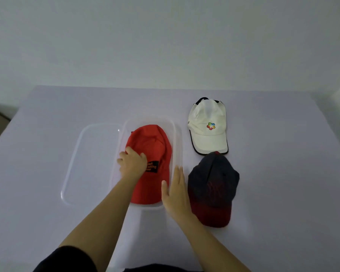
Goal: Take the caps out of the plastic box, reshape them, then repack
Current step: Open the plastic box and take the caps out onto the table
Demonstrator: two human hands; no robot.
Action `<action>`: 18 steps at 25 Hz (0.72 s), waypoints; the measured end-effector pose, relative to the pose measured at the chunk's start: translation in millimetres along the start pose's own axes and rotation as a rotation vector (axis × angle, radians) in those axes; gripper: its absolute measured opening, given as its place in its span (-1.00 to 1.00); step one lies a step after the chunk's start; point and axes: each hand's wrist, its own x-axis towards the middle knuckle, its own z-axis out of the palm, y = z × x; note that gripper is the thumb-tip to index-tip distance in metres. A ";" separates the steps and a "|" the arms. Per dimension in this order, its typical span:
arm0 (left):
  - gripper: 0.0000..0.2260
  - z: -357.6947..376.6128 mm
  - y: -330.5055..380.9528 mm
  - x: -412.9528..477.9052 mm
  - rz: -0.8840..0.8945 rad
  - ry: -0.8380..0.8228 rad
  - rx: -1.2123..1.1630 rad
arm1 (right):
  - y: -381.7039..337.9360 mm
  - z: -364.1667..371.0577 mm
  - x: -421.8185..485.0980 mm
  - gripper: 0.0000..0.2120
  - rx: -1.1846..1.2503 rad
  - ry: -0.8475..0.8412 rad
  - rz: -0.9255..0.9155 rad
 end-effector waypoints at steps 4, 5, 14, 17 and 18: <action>-0.35 16.8 -11.3 -3.0 -0.033 -0.168 -0.057 | 4.6 4.9 3.0 -0.29 0.006 0.010 0.117; -0.35 15.6 -15.3 -1.4 -0.035 -0.158 -0.066 | -0.7 7.6 1.9 -0.23 -0.015 0.007 0.134; -0.63 -3.2 -7.6 9.9 -0.108 -0.085 -0.059 | -11.9 15.9 3.5 -0.18 -0.096 0.074 0.169; -0.69 -9.7 -2.9 -1.8 -0.019 0.051 -0.105 | -10.1 16.2 3.1 -0.25 -0.094 0.079 0.160; -0.71 -12.9 -0.8 -8.3 0.011 0.115 -0.128 | -7.7 15.4 3.1 -0.33 -0.124 0.078 0.148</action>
